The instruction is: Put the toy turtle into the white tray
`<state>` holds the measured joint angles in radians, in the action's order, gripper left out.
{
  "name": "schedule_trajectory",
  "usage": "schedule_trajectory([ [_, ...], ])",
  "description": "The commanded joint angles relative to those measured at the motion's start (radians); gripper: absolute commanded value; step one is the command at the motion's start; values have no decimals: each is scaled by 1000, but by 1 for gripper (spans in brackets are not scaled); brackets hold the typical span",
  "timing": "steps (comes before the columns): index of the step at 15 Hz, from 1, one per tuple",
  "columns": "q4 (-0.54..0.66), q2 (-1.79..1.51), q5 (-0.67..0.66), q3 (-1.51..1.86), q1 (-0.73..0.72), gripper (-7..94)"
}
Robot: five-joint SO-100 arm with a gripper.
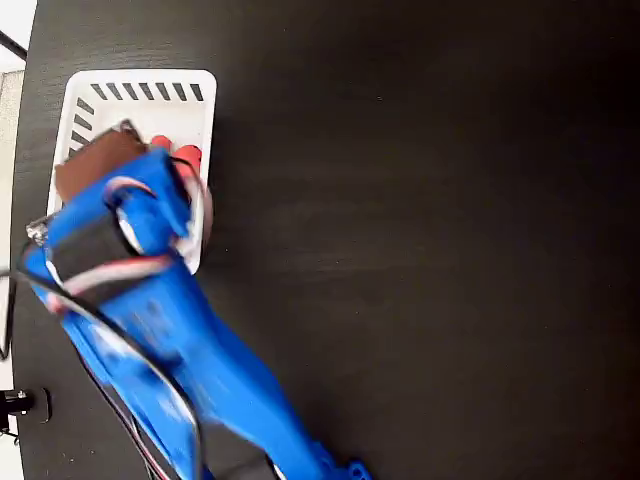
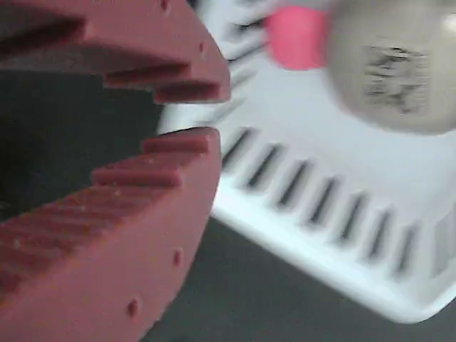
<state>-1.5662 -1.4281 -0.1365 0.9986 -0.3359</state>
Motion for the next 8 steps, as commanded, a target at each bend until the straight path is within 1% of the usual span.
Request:
schedule_trajectory([
  [1, 55, -305, 49, 155, 20, 0],
  [5, 189, -646, 209, 514, 95, 0],
  [6, 229, -719, 219, 615, 126, 0],
  [8, 353, -867, 222, 851, 206, 0],
])
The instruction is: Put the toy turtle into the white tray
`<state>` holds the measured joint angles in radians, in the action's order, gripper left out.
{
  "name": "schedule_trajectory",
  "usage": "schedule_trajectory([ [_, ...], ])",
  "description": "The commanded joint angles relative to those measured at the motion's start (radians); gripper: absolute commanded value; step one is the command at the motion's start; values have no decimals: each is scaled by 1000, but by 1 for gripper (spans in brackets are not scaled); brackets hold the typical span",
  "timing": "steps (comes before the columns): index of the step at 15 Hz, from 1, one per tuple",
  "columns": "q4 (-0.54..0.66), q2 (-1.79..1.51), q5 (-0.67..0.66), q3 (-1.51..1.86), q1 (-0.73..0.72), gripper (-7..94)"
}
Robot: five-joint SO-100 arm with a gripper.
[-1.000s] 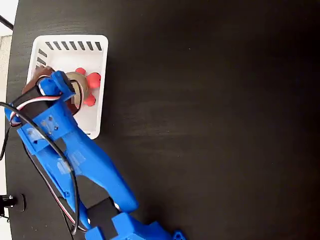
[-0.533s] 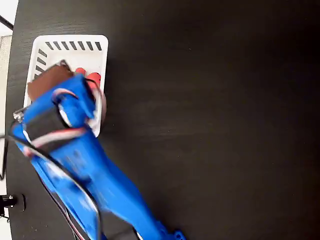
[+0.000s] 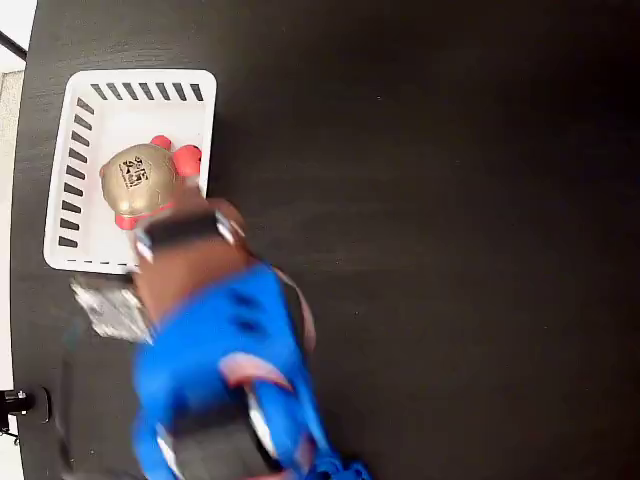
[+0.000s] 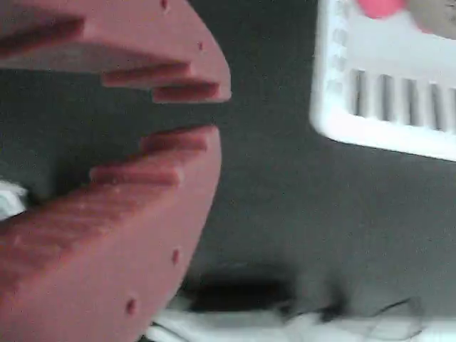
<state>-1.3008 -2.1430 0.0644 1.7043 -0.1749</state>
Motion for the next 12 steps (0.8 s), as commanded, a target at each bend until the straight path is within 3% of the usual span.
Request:
schedule_trajectory([
  [1, 153, -229, 25, 279, 81, 0],
  [6, 376, -586, 3, 876, 164, 0],
  [12, 268, -994, -23, 1167, 150, 0],
])
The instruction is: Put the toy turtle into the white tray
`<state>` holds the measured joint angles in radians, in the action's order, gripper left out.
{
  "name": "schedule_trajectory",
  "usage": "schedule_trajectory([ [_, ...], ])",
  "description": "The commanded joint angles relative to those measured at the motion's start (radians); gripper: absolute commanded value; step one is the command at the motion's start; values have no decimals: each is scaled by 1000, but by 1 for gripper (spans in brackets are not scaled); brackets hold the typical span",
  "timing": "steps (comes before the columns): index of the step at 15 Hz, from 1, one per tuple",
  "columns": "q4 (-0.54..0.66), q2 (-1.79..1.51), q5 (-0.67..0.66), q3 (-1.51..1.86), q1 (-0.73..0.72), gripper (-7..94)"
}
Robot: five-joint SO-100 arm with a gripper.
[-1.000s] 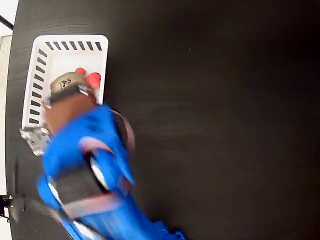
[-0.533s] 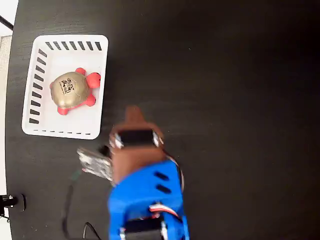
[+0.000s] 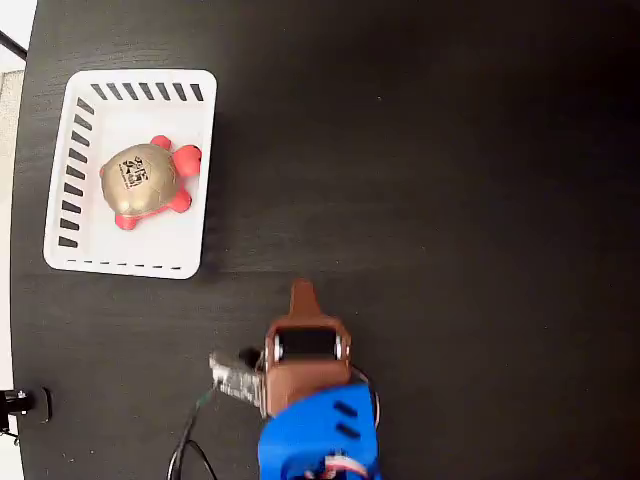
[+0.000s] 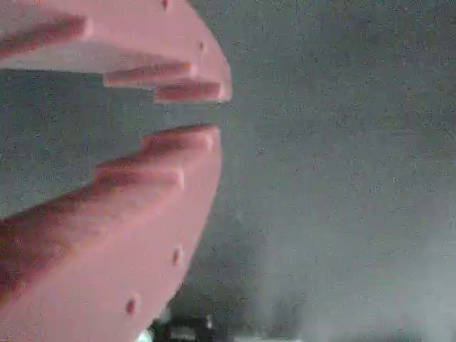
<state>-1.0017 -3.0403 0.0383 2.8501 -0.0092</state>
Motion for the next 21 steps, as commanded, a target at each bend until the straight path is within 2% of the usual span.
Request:
schedule_trajectory([
  [1, -55, -146, 2, 46, -14, 0],
  [7, -144, -212, 41, 98, -40, 0],
  [10, -239, -212, 49, 80, -40, 0],
  [21, -245, -213, 38, 77, -41, 0],
])
